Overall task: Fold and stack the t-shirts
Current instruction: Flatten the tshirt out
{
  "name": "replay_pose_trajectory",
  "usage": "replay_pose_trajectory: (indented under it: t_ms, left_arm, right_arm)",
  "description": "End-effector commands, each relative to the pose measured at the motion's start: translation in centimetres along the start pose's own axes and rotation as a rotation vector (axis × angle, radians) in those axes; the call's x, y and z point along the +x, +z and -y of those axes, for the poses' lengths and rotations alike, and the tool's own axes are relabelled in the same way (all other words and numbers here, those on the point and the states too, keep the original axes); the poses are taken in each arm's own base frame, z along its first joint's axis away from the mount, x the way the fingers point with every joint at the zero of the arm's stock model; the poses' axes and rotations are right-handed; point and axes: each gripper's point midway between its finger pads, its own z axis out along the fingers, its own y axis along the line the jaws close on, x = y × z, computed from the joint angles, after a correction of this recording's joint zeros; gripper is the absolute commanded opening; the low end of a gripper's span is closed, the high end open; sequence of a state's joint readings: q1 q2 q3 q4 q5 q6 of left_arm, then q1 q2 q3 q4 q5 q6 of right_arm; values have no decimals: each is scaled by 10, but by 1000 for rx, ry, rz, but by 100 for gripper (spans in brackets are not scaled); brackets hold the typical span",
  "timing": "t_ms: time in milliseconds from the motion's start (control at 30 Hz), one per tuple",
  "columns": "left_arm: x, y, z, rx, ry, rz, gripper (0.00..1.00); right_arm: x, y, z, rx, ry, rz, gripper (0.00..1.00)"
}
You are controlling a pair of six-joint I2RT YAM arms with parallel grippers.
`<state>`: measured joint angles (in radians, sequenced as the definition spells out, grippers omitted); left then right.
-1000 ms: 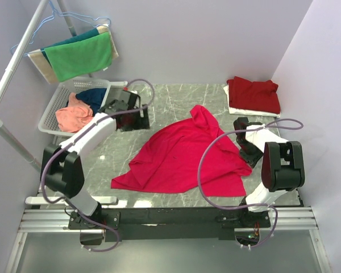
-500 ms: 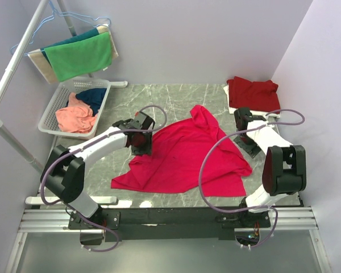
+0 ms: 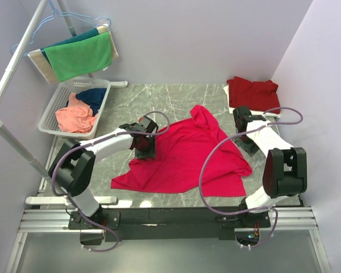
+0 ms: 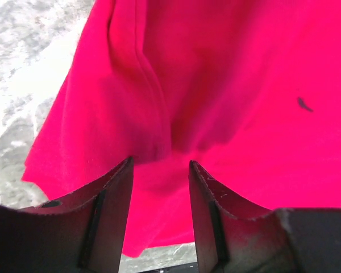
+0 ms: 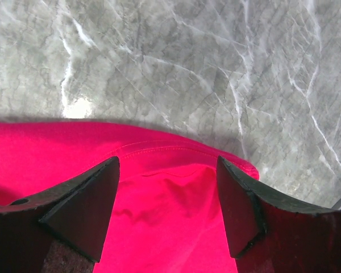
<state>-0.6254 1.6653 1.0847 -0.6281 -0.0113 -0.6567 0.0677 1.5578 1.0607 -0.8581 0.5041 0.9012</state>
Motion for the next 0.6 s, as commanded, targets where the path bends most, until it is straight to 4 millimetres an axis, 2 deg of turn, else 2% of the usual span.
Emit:
replay_pose_trajectory:
  t_ms: [0,67,200,400,567]
  left_arm:
    - [-16,5,19,40,-17,26,49]
    - [-22,8,15,9,-20,38,49]
    - [-18,15,7,-41,-33,22,44]
    - [-14,14,-8,-116,-62,25,37]
    - [-9,15,-11,-118,-63,18,40]
  right_arm:
    - [-26,-26,-7,-60,34,66,75]
    - [-30,-28,-7,-67,39,78,75]
    - [-33,-31,-7,-71,36,83,75]
    - [-32,-30,-12,-78,30,73,75]
    - [-32,-28,-18,-92,23,64,75]
